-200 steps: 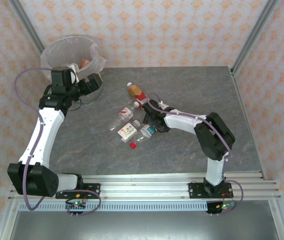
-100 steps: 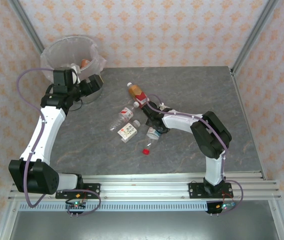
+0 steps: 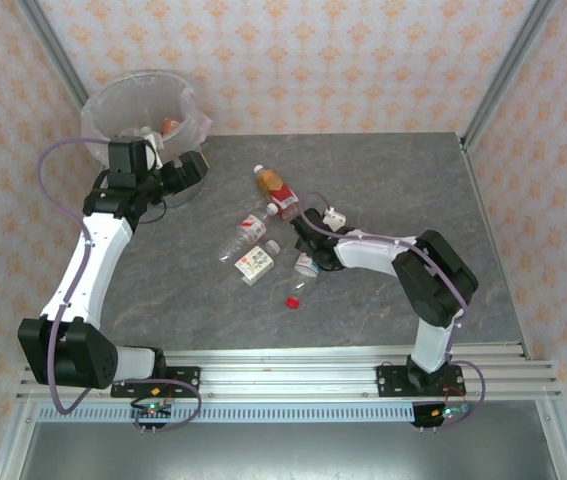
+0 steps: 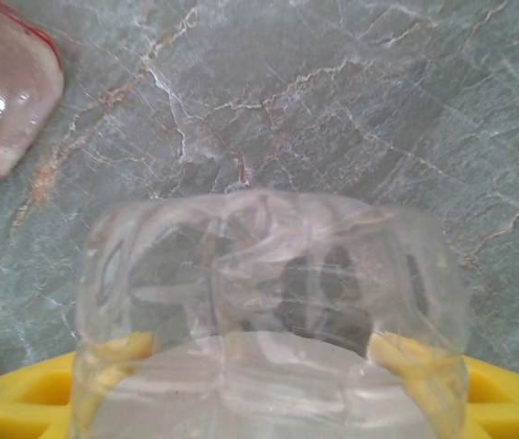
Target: Put the plastic bottles in the bin
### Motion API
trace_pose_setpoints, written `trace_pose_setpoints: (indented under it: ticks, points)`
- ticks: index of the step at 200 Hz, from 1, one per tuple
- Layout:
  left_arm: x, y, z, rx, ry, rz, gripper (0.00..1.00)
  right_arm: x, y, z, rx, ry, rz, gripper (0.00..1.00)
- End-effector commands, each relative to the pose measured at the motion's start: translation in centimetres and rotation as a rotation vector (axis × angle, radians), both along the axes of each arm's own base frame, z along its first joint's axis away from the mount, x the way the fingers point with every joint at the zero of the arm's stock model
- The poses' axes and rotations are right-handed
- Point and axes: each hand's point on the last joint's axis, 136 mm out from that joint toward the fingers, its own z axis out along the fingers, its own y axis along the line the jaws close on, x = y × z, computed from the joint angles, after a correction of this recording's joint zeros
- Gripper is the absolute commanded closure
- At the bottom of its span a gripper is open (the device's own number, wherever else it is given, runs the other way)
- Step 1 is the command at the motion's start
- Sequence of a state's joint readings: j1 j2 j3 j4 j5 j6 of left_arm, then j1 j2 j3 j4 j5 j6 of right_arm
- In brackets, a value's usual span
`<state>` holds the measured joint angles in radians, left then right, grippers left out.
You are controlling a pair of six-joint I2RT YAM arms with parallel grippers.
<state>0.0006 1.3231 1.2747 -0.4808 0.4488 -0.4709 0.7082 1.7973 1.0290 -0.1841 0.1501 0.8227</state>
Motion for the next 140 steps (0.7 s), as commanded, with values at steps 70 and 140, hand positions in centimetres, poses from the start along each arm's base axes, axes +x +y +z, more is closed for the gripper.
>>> trace_pose_setpoints:
  ticks: [70,140]
  points:
    - [-0.9,-7.5,0.1,-0.051,-0.113,-0.211,0.00,0.9,-1.4,6.3,0.095,-0.351,0.021,0.49]
    - [-2.6,-13.9,-1.9,-0.059,-0.150,-0.413,0.00,1.6,0.3,11.5,0.230,-0.525,0.081,0.50]
